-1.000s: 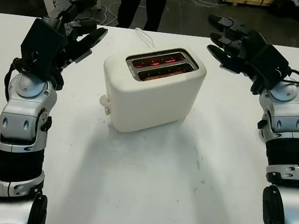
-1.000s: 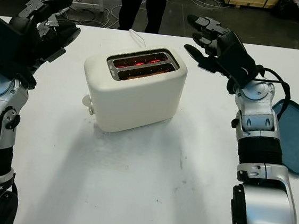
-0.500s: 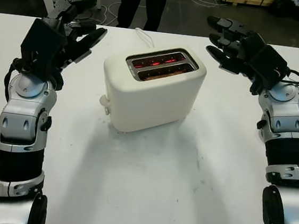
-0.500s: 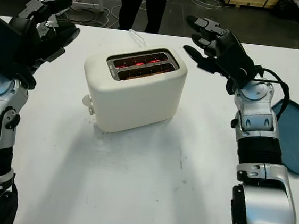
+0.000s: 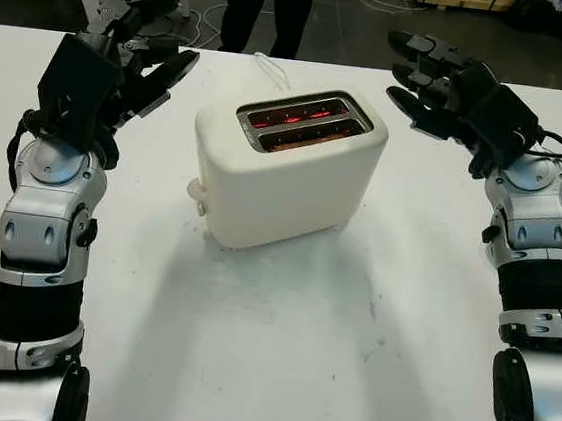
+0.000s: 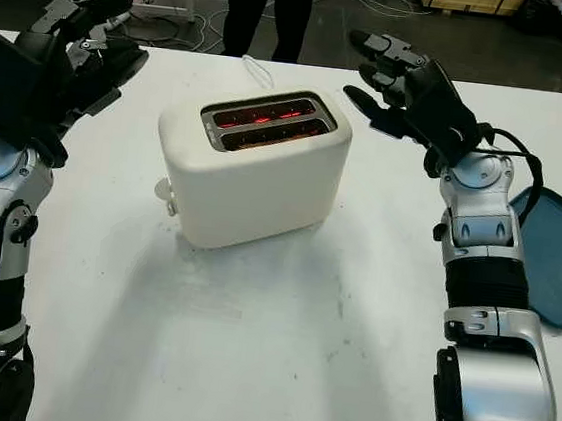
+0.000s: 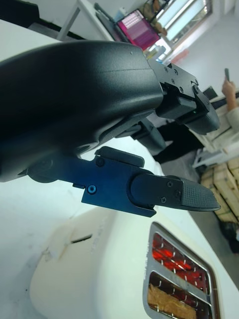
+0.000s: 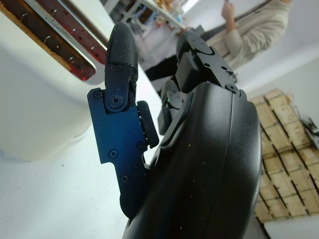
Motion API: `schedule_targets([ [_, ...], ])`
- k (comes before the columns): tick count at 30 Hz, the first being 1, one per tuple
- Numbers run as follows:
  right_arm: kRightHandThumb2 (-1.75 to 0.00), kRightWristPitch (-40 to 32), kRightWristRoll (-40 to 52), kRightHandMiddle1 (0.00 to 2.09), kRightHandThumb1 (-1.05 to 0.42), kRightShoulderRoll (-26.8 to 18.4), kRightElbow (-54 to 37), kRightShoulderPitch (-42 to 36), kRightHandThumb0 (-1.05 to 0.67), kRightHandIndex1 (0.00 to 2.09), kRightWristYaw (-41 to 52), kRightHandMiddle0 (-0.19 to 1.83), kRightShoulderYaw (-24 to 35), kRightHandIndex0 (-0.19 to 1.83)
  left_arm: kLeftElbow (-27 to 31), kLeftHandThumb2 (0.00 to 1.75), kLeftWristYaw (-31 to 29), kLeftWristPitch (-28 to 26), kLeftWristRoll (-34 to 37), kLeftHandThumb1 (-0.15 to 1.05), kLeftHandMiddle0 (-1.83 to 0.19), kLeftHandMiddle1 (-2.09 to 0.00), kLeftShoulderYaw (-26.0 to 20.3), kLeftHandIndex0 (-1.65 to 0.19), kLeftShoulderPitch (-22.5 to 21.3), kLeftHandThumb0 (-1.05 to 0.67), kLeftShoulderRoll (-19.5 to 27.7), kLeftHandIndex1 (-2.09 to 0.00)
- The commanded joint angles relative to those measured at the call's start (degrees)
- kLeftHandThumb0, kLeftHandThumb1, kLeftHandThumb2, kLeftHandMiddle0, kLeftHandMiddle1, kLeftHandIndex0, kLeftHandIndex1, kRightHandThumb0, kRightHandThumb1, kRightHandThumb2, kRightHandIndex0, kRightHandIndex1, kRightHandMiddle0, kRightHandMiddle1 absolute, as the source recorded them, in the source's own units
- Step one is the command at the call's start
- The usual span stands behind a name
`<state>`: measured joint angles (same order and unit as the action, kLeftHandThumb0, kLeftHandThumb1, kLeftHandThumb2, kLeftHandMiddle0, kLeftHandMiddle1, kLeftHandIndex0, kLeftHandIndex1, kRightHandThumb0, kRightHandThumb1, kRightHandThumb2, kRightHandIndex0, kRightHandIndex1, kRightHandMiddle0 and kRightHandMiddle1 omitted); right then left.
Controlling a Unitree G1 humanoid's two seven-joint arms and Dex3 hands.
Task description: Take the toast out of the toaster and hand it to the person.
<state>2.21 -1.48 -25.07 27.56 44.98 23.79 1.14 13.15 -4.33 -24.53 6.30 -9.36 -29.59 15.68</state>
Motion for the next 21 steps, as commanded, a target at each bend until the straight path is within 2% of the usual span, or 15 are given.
schedule_targets([
  [1, -0.40, 0.37, -0.54, 0.01, -0.92, -0.16, -0.51, -0.35, -0.64, 0.02, -0.34, 0.35, -0.27, 0.35, 0.88, 0.07, 0.31, -0.19, -0.27, 0.92, 0.00, -1.06, -0.26, -0.16, 0.20, -0.50, 0.16, -0.65],
  [21, -0.40, -0.08, -0.69, 0.01, -0.92, 0.24, -0.17, -0.19, -0.67, 0.02, -0.57, 0.35, -0.40, 0.35, 1.05, 0.08, 0.46, -0.61, -0.76, 0.92, -0.01, -1.04, 0.06, -0.18, 0.16, -0.51, 0.33, -0.63],
])
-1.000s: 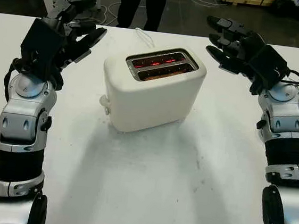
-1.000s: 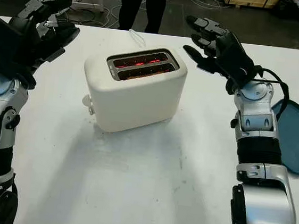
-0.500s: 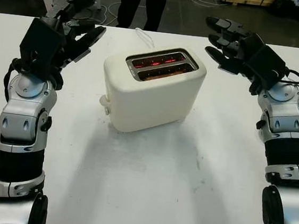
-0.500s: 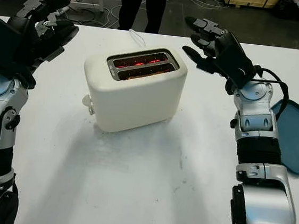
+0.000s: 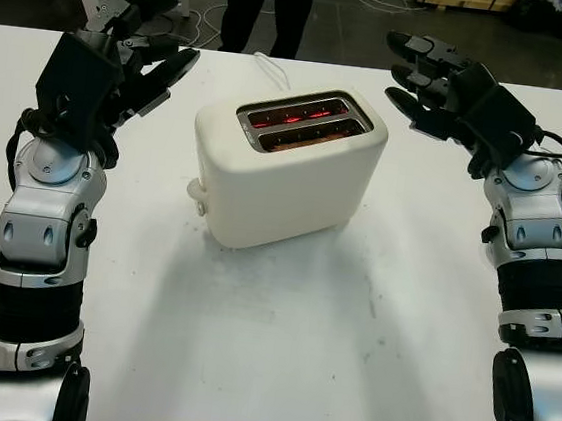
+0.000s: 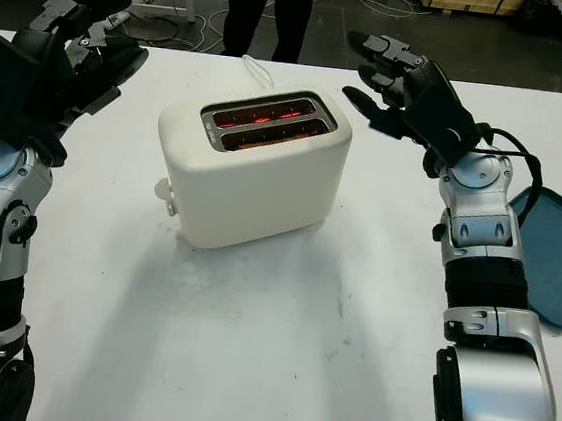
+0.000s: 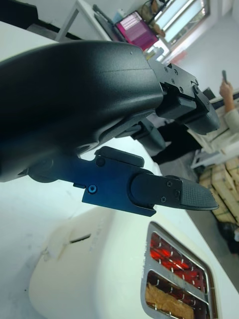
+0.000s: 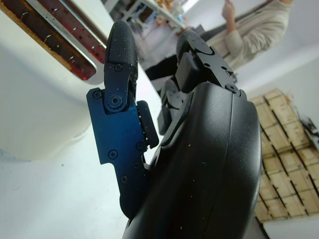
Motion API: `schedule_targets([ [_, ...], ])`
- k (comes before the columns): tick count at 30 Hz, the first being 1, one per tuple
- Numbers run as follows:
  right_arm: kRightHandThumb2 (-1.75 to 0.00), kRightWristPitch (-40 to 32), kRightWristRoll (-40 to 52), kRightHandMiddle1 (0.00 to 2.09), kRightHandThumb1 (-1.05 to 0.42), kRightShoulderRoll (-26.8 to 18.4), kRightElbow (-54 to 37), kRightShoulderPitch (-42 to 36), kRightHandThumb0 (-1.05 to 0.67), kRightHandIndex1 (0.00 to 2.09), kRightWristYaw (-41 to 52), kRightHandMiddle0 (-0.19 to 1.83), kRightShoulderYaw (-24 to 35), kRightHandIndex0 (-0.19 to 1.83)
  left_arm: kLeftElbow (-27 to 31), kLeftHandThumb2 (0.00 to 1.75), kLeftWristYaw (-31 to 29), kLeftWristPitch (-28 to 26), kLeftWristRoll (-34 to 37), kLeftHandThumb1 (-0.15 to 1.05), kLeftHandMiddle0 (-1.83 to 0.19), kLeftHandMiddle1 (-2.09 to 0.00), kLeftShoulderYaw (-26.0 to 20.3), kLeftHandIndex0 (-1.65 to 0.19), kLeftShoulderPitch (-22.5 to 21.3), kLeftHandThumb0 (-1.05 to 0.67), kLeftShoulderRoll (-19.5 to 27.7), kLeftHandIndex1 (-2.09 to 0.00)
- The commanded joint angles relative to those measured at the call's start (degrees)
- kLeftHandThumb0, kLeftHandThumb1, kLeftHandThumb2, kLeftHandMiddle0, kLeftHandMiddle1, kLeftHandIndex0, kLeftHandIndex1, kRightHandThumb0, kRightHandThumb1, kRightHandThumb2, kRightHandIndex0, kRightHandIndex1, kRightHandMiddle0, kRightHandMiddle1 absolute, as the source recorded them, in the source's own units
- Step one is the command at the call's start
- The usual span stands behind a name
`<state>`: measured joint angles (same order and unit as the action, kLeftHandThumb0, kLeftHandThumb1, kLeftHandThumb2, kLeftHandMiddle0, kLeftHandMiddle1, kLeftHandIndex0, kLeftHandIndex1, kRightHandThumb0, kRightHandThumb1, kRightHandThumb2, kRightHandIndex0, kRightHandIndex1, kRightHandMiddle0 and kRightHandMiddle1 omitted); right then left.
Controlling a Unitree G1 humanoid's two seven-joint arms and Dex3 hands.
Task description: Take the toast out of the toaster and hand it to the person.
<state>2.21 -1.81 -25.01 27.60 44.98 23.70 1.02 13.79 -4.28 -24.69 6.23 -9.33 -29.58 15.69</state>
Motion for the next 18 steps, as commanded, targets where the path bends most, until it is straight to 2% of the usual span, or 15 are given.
schedule_targets([
  [1, -0.40, -0.07, -0.44, 0.01, -0.92, 0.20, -0.23, -0.18, -0.67, 0.02, -0.53, 0.35, -0.31, 0.35, 0.43, 0.08, 0.36, -0.39, -0.64, 0.92, -0.01, -1.04, 0.02, -0.18, 0.14, -0.50, 0.29, -0.63],
  [18, -0.40, 0.78, -0.51, 0.01, -0.92, 0.28, 0.15, 0.05, -0.67, 0.02, -0.63, 0.37, -0.36, 0.36, 0.10, 0.07, -0.19, -0.11, -0.24, 0.92, 0.00, -1.05, 0.02, -0.18, -0.21, -0.50, 0.36, -0.62],
])
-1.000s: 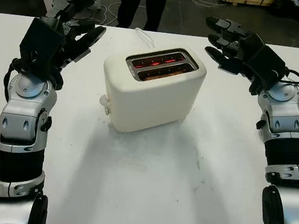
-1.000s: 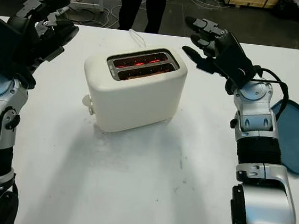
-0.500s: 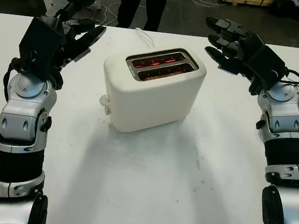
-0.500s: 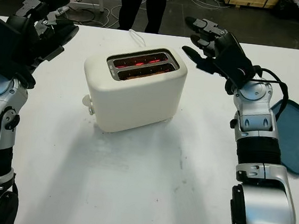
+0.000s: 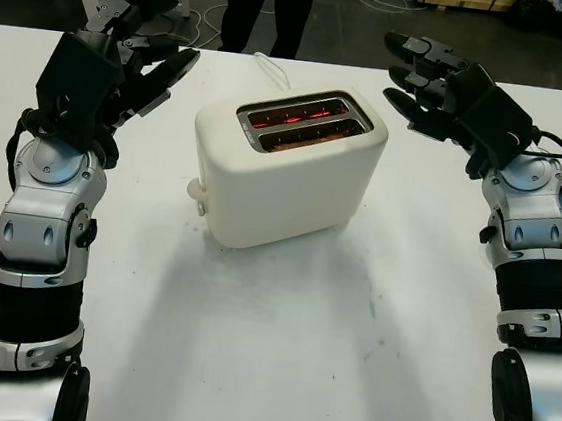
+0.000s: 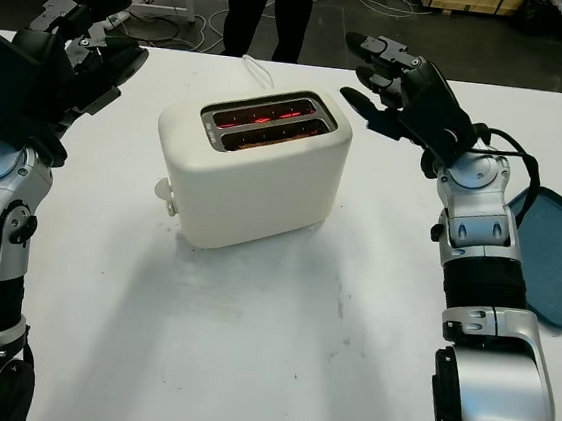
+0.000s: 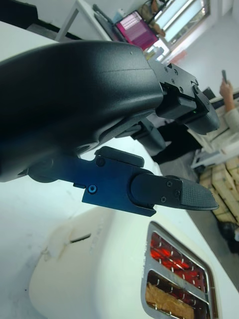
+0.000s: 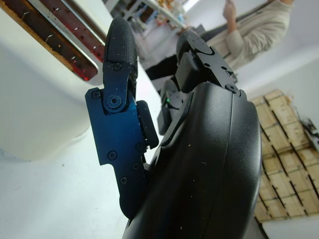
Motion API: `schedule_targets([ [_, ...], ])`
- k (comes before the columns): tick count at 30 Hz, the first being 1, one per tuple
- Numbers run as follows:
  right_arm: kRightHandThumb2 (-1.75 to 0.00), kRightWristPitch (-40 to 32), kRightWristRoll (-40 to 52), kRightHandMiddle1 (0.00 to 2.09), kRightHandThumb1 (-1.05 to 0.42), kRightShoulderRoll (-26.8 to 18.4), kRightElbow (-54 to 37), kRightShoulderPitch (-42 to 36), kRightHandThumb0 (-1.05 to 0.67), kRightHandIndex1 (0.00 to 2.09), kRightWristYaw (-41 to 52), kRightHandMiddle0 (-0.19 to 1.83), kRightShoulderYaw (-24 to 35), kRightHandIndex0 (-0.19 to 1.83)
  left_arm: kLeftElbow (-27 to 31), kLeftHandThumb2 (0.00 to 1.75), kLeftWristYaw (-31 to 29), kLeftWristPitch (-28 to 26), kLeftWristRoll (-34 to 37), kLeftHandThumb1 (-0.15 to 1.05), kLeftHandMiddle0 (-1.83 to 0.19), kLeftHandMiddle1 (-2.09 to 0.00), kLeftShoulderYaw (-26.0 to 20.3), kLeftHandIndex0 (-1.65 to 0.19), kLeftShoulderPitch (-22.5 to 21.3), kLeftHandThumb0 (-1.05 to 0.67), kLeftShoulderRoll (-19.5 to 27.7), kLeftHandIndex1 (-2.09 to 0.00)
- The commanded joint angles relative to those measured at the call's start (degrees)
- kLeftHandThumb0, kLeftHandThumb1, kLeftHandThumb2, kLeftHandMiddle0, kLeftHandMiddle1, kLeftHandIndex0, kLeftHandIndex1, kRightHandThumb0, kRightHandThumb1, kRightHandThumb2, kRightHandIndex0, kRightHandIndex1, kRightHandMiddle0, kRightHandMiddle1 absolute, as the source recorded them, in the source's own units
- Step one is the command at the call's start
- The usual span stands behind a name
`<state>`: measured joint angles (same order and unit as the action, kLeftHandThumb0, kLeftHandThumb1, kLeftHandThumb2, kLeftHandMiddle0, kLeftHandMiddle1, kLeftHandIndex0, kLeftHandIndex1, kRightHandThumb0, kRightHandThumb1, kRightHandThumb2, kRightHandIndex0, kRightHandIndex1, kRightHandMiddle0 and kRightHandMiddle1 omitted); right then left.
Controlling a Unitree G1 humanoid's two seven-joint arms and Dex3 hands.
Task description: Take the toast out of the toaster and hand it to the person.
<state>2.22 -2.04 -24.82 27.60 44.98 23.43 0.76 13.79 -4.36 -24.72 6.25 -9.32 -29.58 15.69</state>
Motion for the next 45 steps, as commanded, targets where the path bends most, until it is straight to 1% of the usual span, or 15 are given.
schedule_targets([
  [1, -0.40, 0.60, -0.29, 0.01, -0.92, 0.09, 0.11, 0.08, -0.68, 0.02, -0.35, 0.37, -0.12, 0.36, 0.11, 0.07, -0.14, -0.16, -0.21, 0.91, 0.00, -1.05, 0.00, -0.18, -0.25, -0.50, 0.36, -0.62],
  [42, -0.40, 0.60, -0.08, 0.00, -0.92, -0.03, 0.29, -0.02, -0.67, 0.01, -0.30, 0.35, -0.10, 0.35, 0.33, 0.08, 0.18, 0.00, -0.46, 0.92, 0.00, -1.05, 0.05, -0.18, 0.04, -0.49, 0.22, -0.62],
  [45, -0.40, 0.70, -0.36, 0.01, -0.92, -0.04, 0.27, -0.05, -0.69, 0.01, -0.53, 0.36, -0.23, 0.36, 0.28, 0.08, 0.14, 0.00, -0.46, 0.92, 0.00, -1.05, 0.06, -0.18, 0.05, -0.49, 0.25, -0.62],
])
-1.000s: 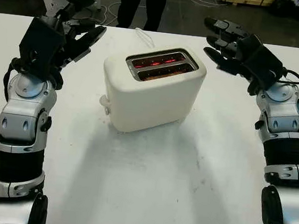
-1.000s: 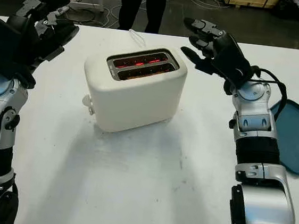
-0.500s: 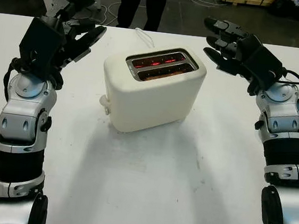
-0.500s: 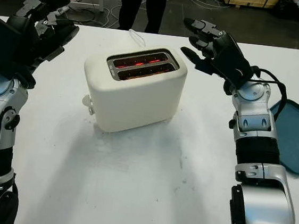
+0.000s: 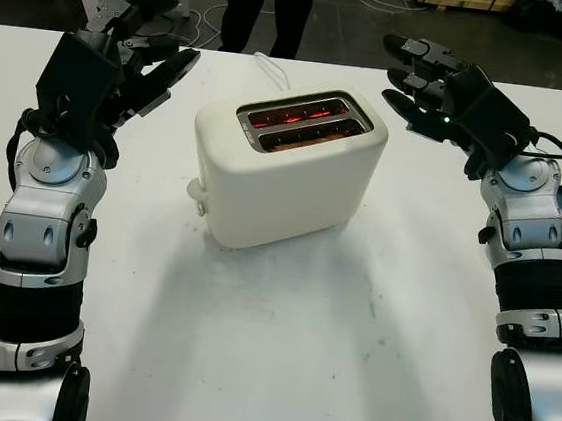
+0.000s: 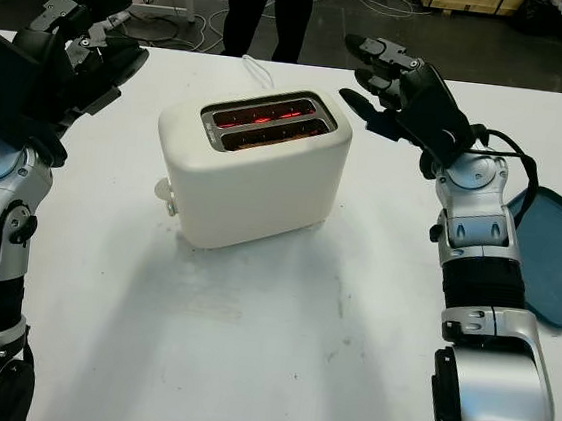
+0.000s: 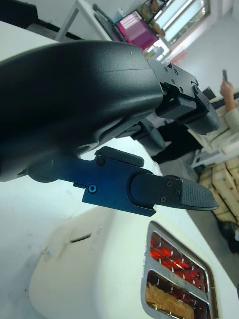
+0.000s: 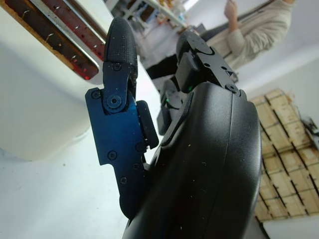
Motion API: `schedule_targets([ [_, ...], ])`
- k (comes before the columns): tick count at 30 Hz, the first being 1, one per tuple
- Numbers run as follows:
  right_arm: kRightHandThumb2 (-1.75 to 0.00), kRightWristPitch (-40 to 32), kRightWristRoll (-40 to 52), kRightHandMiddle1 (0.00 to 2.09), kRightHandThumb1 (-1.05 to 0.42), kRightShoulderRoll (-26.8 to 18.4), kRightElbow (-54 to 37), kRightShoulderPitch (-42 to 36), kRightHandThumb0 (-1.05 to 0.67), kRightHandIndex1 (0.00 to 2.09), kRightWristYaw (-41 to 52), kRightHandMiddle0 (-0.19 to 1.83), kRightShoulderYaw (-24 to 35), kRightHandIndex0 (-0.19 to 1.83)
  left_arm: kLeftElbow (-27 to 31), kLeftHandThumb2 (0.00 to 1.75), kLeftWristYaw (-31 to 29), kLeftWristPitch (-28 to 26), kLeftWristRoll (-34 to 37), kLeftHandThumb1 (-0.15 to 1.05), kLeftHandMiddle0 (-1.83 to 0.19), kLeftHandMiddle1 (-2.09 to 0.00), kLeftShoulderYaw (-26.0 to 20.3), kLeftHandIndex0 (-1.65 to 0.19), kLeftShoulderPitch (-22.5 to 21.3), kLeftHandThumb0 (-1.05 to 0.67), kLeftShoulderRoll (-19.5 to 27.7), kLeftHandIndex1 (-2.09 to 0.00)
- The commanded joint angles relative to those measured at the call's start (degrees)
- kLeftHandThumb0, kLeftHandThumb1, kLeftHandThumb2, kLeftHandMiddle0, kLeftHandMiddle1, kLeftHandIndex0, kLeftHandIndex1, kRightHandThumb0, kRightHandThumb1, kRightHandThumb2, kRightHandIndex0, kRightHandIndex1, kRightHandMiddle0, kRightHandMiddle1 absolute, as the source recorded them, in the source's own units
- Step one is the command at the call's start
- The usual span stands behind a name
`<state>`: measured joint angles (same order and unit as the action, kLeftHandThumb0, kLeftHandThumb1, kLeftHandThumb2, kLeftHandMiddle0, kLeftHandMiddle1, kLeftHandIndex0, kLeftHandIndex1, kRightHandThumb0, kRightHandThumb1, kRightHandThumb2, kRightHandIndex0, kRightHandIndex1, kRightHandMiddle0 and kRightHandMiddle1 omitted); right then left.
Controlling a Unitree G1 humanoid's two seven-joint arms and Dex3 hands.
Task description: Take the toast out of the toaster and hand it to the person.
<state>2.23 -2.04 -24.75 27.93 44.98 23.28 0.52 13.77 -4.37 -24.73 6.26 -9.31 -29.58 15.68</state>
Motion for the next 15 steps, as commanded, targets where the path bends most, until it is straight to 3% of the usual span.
schedule_targets([
  [1, -0.40, 0.62, -0.24, 0.01, -0.92, -0.06, -0.09, -0.05, -0.68, 0.01, -0.35, 0.36, 0.06, 0.36, 0.35, 0.08, 0.17, -0.08, -0.43, 0.92, 0.00, -1.05, 0.02, -0.18, 0.05, -0.49, 0.22, -0.62],
  [15, -0.40, 1.26, -0.01, 0.00, -0.92, 0.11, 0.26, -0.03, -0.68, 0.01, -0.30, 0.36, 0.17, 0.35, 0.34, 0.08, 0.21, 0.06, -0.05, 0.92, -0.01, -1.05, -0.18, -0.18, 0.10, -0.49, -0.05, -0.61],
])
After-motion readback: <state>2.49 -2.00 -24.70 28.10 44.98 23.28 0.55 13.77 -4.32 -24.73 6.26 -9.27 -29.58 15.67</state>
